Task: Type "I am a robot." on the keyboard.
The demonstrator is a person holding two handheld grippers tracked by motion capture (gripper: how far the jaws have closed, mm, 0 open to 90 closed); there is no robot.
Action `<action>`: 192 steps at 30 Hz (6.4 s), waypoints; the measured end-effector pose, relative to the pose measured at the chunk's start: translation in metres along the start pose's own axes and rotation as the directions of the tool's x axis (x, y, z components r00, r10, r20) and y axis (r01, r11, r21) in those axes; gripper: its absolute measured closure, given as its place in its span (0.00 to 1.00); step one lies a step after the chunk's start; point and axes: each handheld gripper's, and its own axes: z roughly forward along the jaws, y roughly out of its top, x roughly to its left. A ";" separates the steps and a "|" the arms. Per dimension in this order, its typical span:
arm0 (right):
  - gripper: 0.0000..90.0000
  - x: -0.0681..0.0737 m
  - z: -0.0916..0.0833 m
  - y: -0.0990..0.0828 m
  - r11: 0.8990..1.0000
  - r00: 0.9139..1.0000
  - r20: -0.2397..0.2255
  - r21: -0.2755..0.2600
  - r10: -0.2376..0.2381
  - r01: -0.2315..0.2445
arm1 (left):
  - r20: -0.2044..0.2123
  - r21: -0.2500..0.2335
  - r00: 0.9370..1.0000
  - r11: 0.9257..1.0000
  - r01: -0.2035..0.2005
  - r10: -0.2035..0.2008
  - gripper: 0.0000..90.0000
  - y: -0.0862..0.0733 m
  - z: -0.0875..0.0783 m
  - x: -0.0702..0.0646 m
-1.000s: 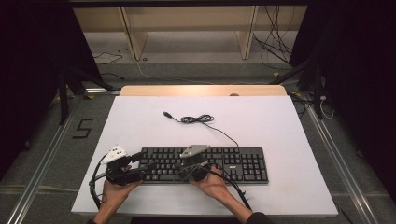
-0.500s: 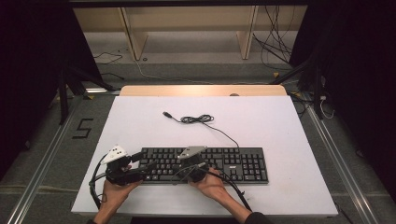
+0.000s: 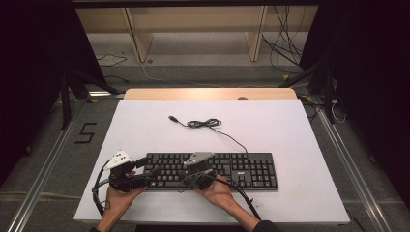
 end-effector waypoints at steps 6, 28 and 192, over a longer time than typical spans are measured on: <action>1.00 -0.004 -0.007 0.003 0.999 1.000 0.010 -0.035 0.018 -0.017 | -0.001 -0.001 1.000 1.000 0.000 0.000 0.30 0.000 0.000 0.000; 0.71 -0.014 -0.025 0.006 0.995 0.999 0.006 -0.089 0.045 -0.044 | -0.001 -0.005 1.000 1.000 0.001 -0.001 0.30 0.000 0.000 0.000; 0.29 -0.030 -0.129 -0.051 0.955 0.981 0.119 -0.274 0.150 -0.113 | 0.048 0.304 0.993 0.945 -0.117 0.107 0.99 0.014 0.092 -0.017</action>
